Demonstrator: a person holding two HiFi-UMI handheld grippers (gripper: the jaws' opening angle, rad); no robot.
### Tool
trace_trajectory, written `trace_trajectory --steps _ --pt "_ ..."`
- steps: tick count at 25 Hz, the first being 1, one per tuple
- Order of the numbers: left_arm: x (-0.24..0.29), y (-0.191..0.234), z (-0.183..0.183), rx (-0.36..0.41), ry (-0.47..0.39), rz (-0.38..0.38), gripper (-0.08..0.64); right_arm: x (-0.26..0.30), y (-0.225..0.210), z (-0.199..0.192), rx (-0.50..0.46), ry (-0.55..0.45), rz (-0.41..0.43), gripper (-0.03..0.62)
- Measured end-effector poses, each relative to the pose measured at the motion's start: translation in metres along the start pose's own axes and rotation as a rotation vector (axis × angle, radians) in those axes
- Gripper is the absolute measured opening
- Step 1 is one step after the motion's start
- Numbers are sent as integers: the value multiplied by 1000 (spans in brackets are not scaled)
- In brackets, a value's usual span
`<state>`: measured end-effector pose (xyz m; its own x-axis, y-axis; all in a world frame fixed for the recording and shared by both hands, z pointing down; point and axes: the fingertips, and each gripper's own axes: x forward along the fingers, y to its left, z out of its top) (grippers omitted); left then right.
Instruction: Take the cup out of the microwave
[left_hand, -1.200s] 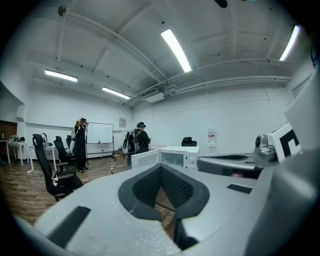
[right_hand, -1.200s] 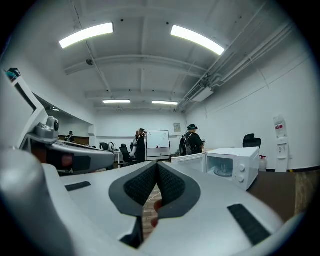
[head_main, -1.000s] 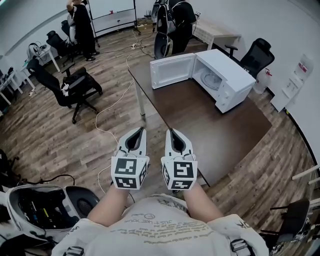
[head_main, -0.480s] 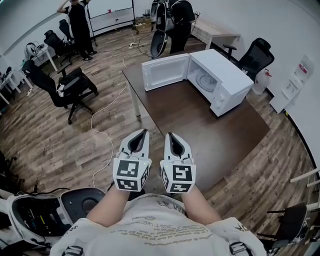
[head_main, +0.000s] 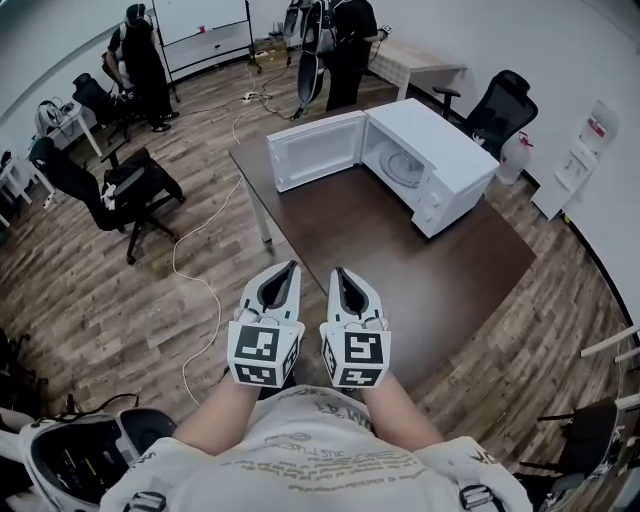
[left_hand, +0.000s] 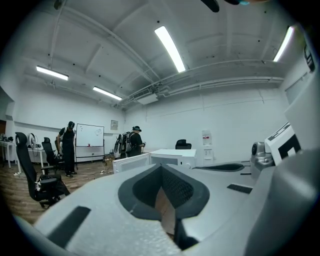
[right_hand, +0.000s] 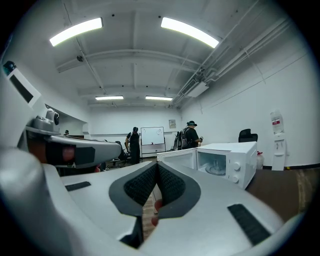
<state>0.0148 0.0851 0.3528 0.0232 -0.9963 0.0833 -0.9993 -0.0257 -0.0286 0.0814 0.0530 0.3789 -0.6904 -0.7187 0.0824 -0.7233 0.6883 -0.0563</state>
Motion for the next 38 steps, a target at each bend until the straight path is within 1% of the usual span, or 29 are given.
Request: trace_trajectory --steps 8,16,19,27,31,38 --pt "39 26 -12 -26 7 -36 11 42 -11 -6 -20 6 -45 8" --pt "100 62 -13 -60 21 -125 11 104 -20 -2 -38 33 -106 8" --pt "119 82 -7 -87 15 -148 11 130 -21 5 -41 37 -138 9" --pt "167 125 1 -109 11 -227 11 186 -29 21 -48 43 -243 9" --pt "188 138 3 -117 12 -271 11 205 -36 23 -43 58 -297 9" --pt "221 152 -6 -109 49 -365 11 236 -42 22 -17 66 -391 9"
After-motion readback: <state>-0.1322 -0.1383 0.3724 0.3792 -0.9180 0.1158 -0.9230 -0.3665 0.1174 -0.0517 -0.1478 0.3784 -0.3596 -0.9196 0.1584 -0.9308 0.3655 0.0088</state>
